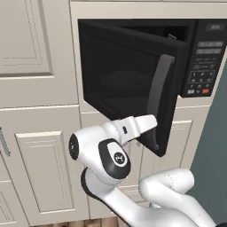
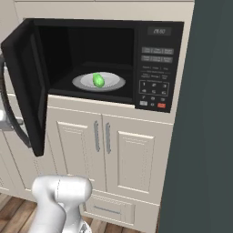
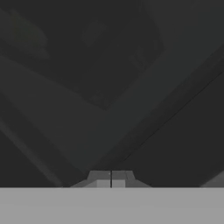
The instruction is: Pick the corn from the counter and place it in the microwave. Then turn on the microwave.
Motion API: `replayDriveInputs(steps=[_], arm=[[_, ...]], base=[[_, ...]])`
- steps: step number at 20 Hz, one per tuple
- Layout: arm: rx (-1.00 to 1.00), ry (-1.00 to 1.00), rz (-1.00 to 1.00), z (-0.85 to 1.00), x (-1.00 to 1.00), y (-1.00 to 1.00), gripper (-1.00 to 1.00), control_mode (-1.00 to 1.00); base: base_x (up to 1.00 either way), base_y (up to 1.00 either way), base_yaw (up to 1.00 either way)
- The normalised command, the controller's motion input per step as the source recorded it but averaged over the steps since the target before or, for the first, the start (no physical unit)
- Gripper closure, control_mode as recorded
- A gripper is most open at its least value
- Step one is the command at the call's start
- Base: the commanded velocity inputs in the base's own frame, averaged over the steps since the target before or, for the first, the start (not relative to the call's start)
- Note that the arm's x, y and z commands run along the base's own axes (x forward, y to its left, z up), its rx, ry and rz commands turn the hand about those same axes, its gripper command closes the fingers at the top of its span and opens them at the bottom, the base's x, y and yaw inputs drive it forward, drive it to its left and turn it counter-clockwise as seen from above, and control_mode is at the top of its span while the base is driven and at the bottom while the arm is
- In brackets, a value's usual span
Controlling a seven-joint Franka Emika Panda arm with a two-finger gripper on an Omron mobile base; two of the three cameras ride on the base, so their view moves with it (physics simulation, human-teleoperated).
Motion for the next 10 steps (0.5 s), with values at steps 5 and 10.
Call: replayDriveInputs(steps=[5, 10], arm=[[0.00, 0.00, 0.00, 0.00, 0.17, -0.27, 1.00, -1.00], [0.00, 0.00, 0.00, 0.00, 0.18, -0.29, 1.00, -1.00]], base=[[0.00, 0.00, 0.00], [0.00, 0.00, 0.00]])
